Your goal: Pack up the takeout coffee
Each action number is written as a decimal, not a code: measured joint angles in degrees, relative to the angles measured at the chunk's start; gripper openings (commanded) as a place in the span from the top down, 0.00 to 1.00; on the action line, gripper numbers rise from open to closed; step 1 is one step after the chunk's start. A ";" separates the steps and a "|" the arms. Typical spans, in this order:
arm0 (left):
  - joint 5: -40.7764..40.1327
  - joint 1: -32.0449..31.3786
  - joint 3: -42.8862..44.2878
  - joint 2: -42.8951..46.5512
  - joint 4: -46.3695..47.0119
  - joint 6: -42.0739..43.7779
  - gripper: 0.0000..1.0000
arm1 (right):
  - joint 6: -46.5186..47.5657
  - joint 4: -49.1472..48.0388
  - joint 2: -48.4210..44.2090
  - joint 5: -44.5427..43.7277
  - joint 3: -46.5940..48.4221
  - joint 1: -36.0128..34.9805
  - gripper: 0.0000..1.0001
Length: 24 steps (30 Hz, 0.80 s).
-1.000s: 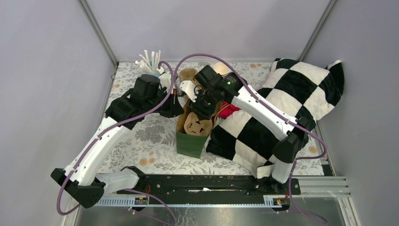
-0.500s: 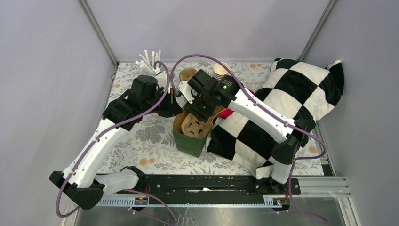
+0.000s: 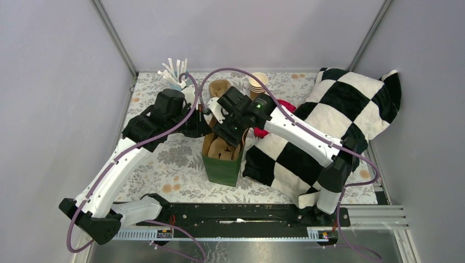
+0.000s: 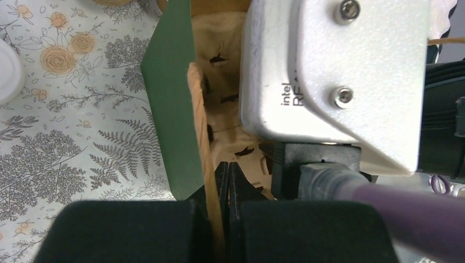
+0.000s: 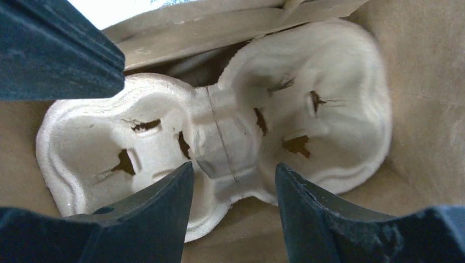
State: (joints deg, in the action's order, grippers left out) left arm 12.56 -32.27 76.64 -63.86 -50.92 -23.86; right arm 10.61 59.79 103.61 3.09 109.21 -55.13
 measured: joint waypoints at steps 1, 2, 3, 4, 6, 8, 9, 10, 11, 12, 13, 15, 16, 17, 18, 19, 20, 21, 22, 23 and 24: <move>0.04 -0.02 -0.17 0.00 0.07 0.02 1.00 | -0.17 -1.05 -0.46 0.00 -1.09 -0.02 0.36; 0.11 -0.02 -0.28 0.00 0.07 0.02 1.00 | -0.33 -1.95 -0.87 -0.02 -2.03 -0.04 0.37; 0.24 -0.04 -0.31 0.00 0.04 0.02 1.00 | -0.44 -2.73 -1.27 0.00 -2.91 -0.07 0.37; 0.31 -0.04 -0.31 0.00 0.07 0.02 1.00 | -0.55 -3.43 -1.55 0.00 -3.58 -0.11 0.37; 0.42 -0.07 -0.31 0.04 0.13 0.04 1.00 | -0.70 -4.11 -1.81 -0.02 -4.11 -0.22 0.37; 0.39 -0.07 -0.31 0.11 0.35 0.04 1.00 | -0.90 -4.44 -1.92 0.00 -4.20 -0.26 0.36; 0.37 -0.07 -0.31 0.15 0.48 0.07 1.00 | -0.98 -4.76 -2.05 0.00 -4.31 -0.26 0.36; 0.39 -0.09 -0.31 0.17 0.70 0.09 1.00 | -1.09 -4.96 -2.21 0.00 -4.44 -0.26 0.36; 0.39 -0.09 -0.31 0.24 0.87 0.11 1.00 | -1.16 -5.09 -2.32 -0.02 -4.48 -0.26 0.35; 0.39 -0.15 -0.31 0.28 1.14 0.22 1.00 | -1.27 -5.35 -2.51 -0.07 -4.66 -0.26 0.33; 0.44 -0.22 -0.31 0.37 1.36 0.35 1.00 | -1.42 -5.68 -2.82 -0.26 -4.96 -0.33 0.33; 0.44 -0.48 -0.31 0.42 1.62 0.59 1.00 | -1.90 -6.27 -3.56 -0.83 -5.73 -0.48 0.31; 0.44 -0.68 -0.31 0.42 1.73 0.79 1.00 | -2.12 -6.51 -4.04 -1.20 -6.14 -0.59 0.31; 0.44 -0.79 -0.31 0.42 1.73 0.96 1.00 | -2.45 -6.60 -4.44 -1.68 -6.36 -0.70 0.30; 0.44 -0.90 -0.28 0.42 1.70 1.09 1.00 | -2.91 -6.80 -4.96 -2.27 -6.58 -0.83 0.28; 0.44 -1.01 -0.28 0.42 1.70 1.16 0.97 | -3.39 -7.08 -5.53 -2.71 -6.73 -0.94 0.27; 0.42 -1.09 -0.26 0.42 1.73 1.18 0.95 | -4.04 -7.63 -6.21 -3.28 -6.88 -1.03 0.27; 0.37 -1.14 -0.26 0.42 1.70 1.18 0.94 | -4.81 -8.28 -6.95 -3.72 -6.93 -1.11 0.26; 0.31 -1.14 -0.26 0.37 1.68 1.20 0.92 | -5.44 -8.96 -7.67 -4.02 -6.91 -1.18 0.25; 0.17 -1.14 -0.24 0.35 1.64 1.18 0.90 | -6.08 -9.60 -8.35 -4.15 -6.91 -1.27 0.21; 0.11 -1.14 -0.11 0.31 1.51 1.11 0.88 | -6.82 -10.32 -9.16 -4.22 -6.91 -1.36 0.17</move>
State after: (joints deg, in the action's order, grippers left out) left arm 12.67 -33.41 76.53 -63.55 -49.41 -22.74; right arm 3.79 49.47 94.45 -1.13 102.30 -56.49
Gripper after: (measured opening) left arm 0.075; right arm 0.740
